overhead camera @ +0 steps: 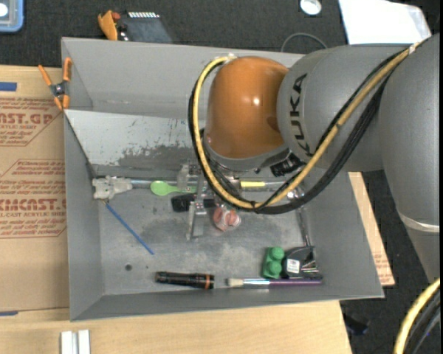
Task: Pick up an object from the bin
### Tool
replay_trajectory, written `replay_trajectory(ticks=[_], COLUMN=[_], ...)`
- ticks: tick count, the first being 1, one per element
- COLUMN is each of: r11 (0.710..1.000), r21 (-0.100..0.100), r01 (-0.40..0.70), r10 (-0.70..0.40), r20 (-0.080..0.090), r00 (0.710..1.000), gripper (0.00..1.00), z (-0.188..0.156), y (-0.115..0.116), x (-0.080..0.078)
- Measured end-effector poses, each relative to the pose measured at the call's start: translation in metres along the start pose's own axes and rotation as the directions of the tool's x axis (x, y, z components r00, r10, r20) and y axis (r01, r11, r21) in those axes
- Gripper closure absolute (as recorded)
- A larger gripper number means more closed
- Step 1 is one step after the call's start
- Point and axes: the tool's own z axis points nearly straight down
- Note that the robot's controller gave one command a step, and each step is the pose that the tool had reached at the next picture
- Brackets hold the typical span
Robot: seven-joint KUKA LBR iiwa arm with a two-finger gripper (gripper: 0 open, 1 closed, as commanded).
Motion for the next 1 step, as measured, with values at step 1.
replay_trajectory(ticks=[1], r11=[1.0], r21=[-0.001], r01=[-0.002], r10=[0.002], r20=[0.007], r00=[1.0], gripper=[0.0], z=[-0.0048], y=[-0.0008], x=[-0.0015])
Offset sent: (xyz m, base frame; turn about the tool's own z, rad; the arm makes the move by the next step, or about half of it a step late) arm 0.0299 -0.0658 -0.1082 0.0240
